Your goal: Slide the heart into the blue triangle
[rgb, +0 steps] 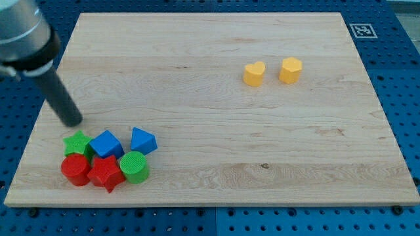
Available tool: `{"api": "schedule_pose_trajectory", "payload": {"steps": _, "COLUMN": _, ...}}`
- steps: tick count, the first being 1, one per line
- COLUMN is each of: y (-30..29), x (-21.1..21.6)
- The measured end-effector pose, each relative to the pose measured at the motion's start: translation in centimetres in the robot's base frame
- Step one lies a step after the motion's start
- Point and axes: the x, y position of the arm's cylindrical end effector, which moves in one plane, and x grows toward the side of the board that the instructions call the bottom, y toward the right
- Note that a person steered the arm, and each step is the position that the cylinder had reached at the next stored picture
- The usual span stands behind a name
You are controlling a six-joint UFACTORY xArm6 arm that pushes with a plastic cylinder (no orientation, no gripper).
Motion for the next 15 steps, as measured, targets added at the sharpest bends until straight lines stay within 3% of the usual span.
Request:
{"api": "schedule_pose_trajectory", "payload": {"steps": 1, "y": 1.7, "x": -7.7}}
{"api": "schedule_pose_trajectory", "payload": {"steps": 2, "y": 8.8, "x": -11.6}}
{"api": "schedule_pose_trajectory", "payload": {"steps": 4, "y": 24.6, "x": -14.3}}
{"api": "schedule_pose_trajectory", "payload": {"steps": 7, "y": 37.2, "x": -12.6}}
{"api": "schedule_pose_trajectory", "payload": {"steps": 8, "y": 38.6, "x": -9.4}}
{"api": "schedule_pose_trajectory", "payload": {"steps": 9, "y": 34.8, "x": -5.8}}
{"api": "schedule_pose_trajectory", "payload": {"steps": 10, "y": 26.4, "x": -4.9}}
{"api": "schedule_pose_trajectory", "payload": {"steps": 11, "y": 24.3, "x": -7.8}}
{"api": "schedule_pose_trajectory", "payload": {"steps": 13, "y": 28.7, "x": -15.3}}
{"api": "schedule_pose_trajectory", "payload": {"steps": 14, "y": 32.0, "x": -17.6}}
{"api": "schedule_pose_trajectory", "payload": {"steps": 15, "y": 35.7, "x": -16.5}}
